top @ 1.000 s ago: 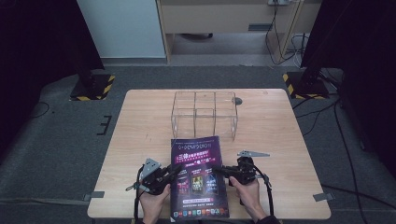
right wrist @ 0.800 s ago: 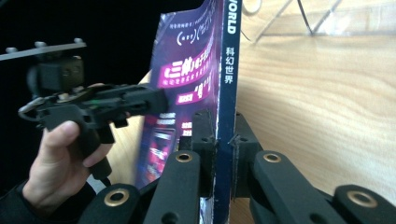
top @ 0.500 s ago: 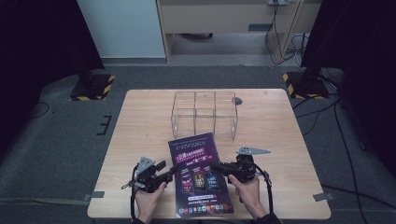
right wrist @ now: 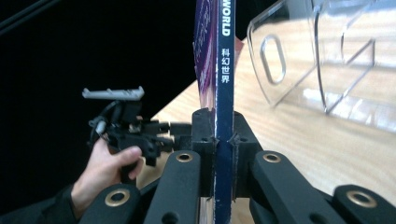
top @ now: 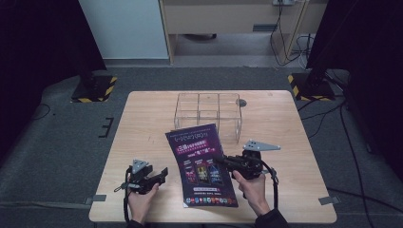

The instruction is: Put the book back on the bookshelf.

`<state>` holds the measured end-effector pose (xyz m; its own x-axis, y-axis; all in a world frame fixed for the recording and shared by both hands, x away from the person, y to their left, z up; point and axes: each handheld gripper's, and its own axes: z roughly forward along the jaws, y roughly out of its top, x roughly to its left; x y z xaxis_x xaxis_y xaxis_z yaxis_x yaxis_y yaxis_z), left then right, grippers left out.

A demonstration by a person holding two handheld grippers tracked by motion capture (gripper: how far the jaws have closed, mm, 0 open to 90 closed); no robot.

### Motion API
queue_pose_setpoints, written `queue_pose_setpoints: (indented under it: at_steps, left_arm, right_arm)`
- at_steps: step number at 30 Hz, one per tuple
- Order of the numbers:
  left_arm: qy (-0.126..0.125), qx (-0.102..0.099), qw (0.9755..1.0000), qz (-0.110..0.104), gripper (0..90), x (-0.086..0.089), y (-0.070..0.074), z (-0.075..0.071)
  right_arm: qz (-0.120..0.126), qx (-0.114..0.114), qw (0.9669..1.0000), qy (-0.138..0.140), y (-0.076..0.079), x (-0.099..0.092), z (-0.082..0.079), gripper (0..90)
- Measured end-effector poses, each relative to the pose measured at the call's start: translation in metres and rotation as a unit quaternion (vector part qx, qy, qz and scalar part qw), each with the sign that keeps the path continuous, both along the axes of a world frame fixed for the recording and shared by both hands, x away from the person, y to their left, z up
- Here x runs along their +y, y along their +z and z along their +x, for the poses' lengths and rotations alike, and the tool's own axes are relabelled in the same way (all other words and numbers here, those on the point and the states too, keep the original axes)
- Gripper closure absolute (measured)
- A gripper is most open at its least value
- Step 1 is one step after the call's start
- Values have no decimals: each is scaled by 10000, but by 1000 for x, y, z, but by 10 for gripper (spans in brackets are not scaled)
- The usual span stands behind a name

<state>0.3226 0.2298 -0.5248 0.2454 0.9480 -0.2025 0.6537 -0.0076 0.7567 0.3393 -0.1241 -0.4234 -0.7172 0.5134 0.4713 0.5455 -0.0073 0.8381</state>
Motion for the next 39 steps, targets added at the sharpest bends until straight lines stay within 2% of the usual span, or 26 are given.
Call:
queue_pose_setpoints:
  at_steps: [1, 2, 3, 6, 8, 12, 19, 20, 21, 22, 24, 32, 39]
  left_arm:
    - [0, 0, 10000, 0, 285, 0, 0, 0]
    - [-1, 33, 10000, 19, 280, 0, -1, 1]
    - [-2, 63, 9999, 129, 277, 0, -3, 2]
    - [20, 41, 9997, 236, 269, -1, -4, 3]
    - [38, 10, 9991, 423, 258, -1, -4, 4]
    - [75, 30, 9977, 668, 233, -2, -9, 6]
    - [93, 45, 9968, 796, 215, -3, -9, 7]
    - [124, 55, 9960, 885, 214, -3, -9, 8]
    - [124, 55, 9960, 885, 211, -3, -9, 8]
    - [137, 63, 9946, 1029, 208, -5, -10, 8]
    - [151, 65, 9938, 1103, 195, -7, -10, 9]
    - [196, 110, 9934, 1122, 157, -6, -10, 10]
    - [207, 125, 9933, 1129, 147, -6, -10, 10]
  right_arm:
    - [0, 0, 10000, 0, 0, 0, 0, 844]
    - [-4, -98, 9999, -29, 7, 0, 0, 844]
    - [-1, -142, 9999, -37, 11, -1, 0, 844]
    - [13, -229, 9997, -76, 17, -1, 1, 844]
    - [8, -312, 9994, -130, 24, -2, 1, 844]
    - [62, -470, 9986, -236, 37, -5, 3, 844]
    - [59, -634, 9971, -425, 51, -13, 7, 844]
    - [67, -686, 9964, -501, 55, -16, 7, 844]
    - [67, -686, 9964, -501, 55, -16, 7, 844]
    - [73, -746, 9956, -566, 59, -20, 7, 844]
    - [99, -813, 9947, -616, 63, -23, 7, 844]
    - [9, -1041, 9909, -859, 78, -29, 10, 844]
    - [72, -1149, 9880, -1034, 88, -37, 13, 844]
